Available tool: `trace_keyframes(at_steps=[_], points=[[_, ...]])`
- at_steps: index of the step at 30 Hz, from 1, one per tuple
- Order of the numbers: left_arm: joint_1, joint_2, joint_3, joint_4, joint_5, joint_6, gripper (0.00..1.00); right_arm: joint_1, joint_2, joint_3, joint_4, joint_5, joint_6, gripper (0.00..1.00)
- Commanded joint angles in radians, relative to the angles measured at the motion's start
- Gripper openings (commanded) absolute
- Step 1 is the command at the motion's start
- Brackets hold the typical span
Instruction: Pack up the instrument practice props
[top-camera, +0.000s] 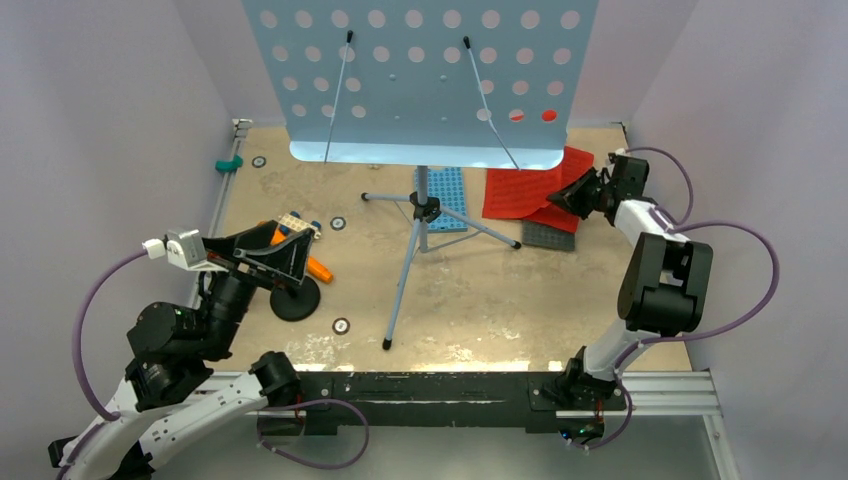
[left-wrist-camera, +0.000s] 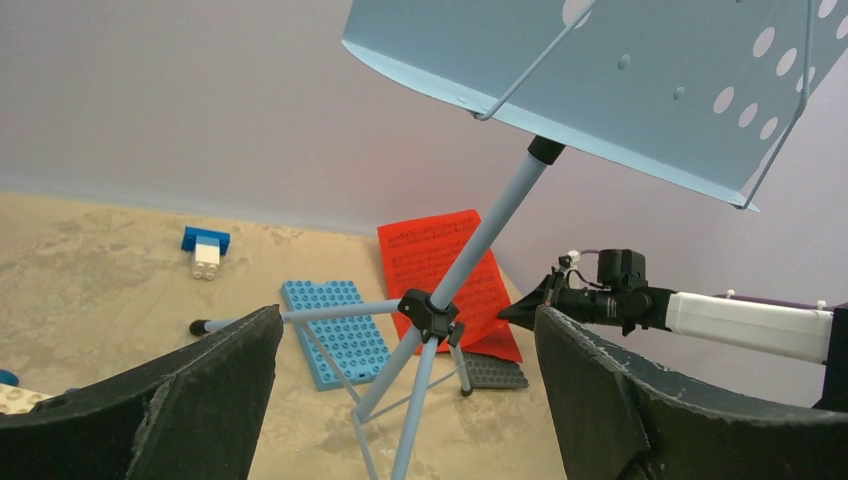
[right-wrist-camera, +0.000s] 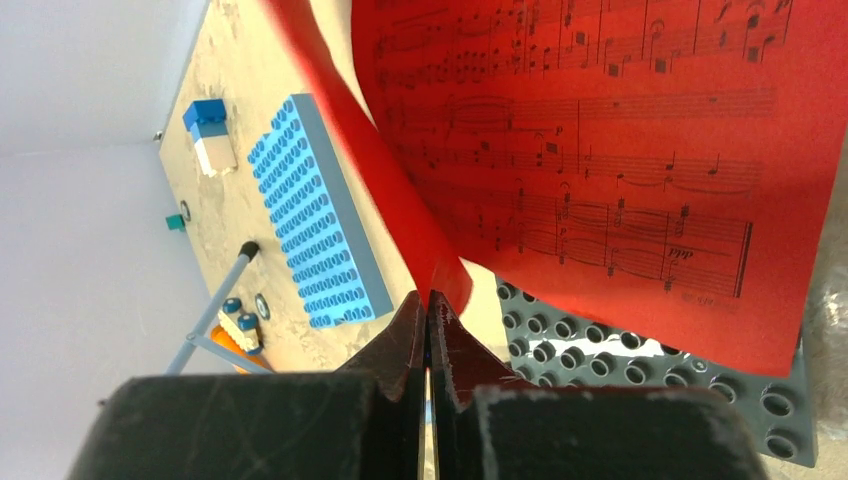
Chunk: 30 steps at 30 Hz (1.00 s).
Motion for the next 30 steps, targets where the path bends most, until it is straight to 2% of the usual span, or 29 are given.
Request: trace_keyframes(at_steps=[1,5,14,15,19,22,25,30], points=[[-0.004,-0.016,-0.021,-0.014,0.015,-0.049,1.00,-0.015,-0.015,0.044,0.029,-0.013,-0.030,0.00],[-0.004,-0.023,-0.024,-0.035,0.013,-0.059,1.00,-0.032,-0.015,0.030,0.074,-0.039,0.012,0.00],[-0.004,-0.038,-0.036,-0.052,0.000,-0.069,1.00,-0.055,0.039,0.042,-0.006,0.011,-0.035,0.00],[-0.004,-0.038,-0.037,-0.054,0.000,-0.071,1.00,-0.058,0.044,0.046,-0.020,0.015,-0.040,0.02],[-0.004,-0.030,-0.037,-0.057,0.000,-0.075,1.00,-0.063,0.053,0.057,-0.053,0.039,-0.054,0.36],[-0.004,-0.028,-0.038,-0.059,-0.002,-0.076,1.00,-0.064,0.048,0.074,-0.085,0.064,-0.063,0.52],[-0.004,-0.026,-0.038,-0.061,-0.005,-0.079,1.00,-0.064,0.034,0.096,-0.138,0.106,-0.079,0.59],[-0.004,-0.027,-0.044,-0.066,-0.007,-0.085,1.00,-0.064,-0.028,0.128,-0.226,0.220,-0.109,0.63]])
